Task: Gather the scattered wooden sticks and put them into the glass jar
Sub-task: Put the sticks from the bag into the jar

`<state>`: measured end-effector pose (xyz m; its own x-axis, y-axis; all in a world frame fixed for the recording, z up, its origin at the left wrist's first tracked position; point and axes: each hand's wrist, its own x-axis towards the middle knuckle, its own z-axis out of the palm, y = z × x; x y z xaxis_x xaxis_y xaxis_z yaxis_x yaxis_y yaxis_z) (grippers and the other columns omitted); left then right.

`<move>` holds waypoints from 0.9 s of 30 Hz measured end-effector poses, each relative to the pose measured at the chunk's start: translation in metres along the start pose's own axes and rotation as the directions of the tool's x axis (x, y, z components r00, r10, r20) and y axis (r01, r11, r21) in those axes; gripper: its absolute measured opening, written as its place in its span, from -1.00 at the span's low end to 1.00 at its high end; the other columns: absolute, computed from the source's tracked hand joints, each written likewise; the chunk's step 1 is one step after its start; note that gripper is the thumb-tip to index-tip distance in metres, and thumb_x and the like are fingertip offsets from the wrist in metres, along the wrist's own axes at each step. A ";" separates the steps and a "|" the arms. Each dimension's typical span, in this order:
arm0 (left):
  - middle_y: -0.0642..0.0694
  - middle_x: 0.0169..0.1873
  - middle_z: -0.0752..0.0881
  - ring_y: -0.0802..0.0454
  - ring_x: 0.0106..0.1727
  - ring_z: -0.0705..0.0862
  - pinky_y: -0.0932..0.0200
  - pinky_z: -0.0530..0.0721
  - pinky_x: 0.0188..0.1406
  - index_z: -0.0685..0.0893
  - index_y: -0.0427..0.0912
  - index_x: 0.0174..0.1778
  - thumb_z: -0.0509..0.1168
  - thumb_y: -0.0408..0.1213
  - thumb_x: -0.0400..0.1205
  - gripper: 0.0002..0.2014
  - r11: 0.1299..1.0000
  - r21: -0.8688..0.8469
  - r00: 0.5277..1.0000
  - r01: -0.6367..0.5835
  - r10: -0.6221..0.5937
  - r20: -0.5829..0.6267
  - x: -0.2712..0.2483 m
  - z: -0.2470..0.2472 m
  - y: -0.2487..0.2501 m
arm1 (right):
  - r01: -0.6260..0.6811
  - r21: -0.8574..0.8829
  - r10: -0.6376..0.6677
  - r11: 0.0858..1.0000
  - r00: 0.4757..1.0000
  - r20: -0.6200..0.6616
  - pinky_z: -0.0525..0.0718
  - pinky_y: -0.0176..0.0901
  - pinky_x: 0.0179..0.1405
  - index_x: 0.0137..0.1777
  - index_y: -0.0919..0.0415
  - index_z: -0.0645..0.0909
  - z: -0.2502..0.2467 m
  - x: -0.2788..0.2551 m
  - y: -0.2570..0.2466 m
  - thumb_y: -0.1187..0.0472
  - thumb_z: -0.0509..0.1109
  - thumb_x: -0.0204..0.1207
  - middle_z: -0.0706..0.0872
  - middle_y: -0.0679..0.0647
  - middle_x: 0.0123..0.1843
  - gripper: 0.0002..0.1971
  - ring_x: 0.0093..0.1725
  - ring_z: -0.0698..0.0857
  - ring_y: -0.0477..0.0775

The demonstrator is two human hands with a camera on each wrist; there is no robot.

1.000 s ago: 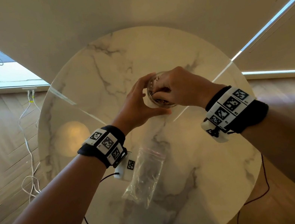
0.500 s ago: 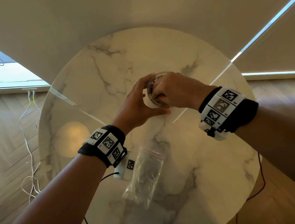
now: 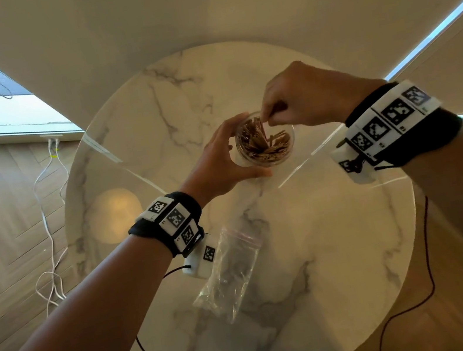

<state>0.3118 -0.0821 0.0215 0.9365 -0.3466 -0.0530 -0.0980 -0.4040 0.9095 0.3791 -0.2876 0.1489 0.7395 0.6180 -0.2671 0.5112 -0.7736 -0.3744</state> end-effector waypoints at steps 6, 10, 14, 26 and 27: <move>0.14 0.44 0.59 0.22 0.47 0.57 -0.02 0.65 0.46 0.37 0.10 0.66 0.77 0.05 0.25 0.08 1.000 -0.010 1.000 0.004 -0.004 -0.006 -0.001 0.000 0.000 | -0.010 -0.232 0.069 0.973 0.966 0.250 0.59 -0.20 -0.36 0.02 0.12 0.87 0.022 0.008 -0.024 0.31 0.59 0.46 0.75 0.05 -0.13 -0.84 -0.18 0.73 0.13; 0.13 0.45 0.60 0.23 0.48 0.57 0.01 0.62 0.48 0.37 0.14 0.66 0.76 0.10 0.23 0.08 1.000 -0.006 1.000 0.022 -0.022 -0.004 -0.001 0.000 0.000 | -0.018 -0.214 0.062 0.977 0.977 0.204 0.44 -0.32 -0.43 -0.01 0.11 0.87 0.024 0.015 -0.026 0.25 0.61 0.47 0.76 0.05 -0.09 -0.88 -0.20 0.67 0.07; 0.10 0.48 0.61 0.18 0.49 0.59 0.00 0.66 0.46 0.38 0.11 0.67 0.78 0.06 0.24 0.09 1.000 -0.004 1.000 0.012 -0.012 -0.008 -0.001 0.000 0.000 | -0.016 -0.099 0.035 0.995 0.981 0.193 0.75 -0.05 -0.27 -0.04 -0.01 0.89 0.029 0.006 -0.025 0.32 0.53 0.47 0.83 0.07 -0.01 -0.79 -0.15 0.78 0.15; -0.03 0.70 0.44 0.05 0.64 0.47 0.04 0.48 0.59 0.23 0.02 0.78 0.63 0.16 0.44 0.06 0.982 0.181 0.997 0.048 -0.058 0.048 -0.031 -0.009 -0.005 | 0.049 0.262 0.007 0.964 0.978 -0.209 0.53 -0.58 0.08 0.13 0.14 0.78 0.033 -0.055 -0.050 0.23 0.52 0.60 0.71 -0.18 0.09 -0.86 -0.02 0.64 -0.39; -0.05 0.67 0.47 0.05 0.59 0.51 0.02 0.52 0.56 0.29 -0.01 0.76 0.61 0.14 0.48 -0.03 0.979 0.192 0.997 0.065 -0.073 0.035 -0.042 -0.010 -0.009 | 0.060 0.271 0.004 0.961 0.974 -0.228 0.52 -0.56 0.09 0.17 0.16 0.76 0.039 -0.066 -0.056 0.22 0.50 0.62 0.73 -0.13 0.12 -0.84 0.00 0.63 -0.34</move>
<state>0.2765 -0.0555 0.0197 0.9287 -0.3458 -0.1340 -0.0996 -0.5806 0.8081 0.2843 -0.2798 0.1532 0.8218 0.5667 -0.0587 0.4169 -0.6684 -0.6160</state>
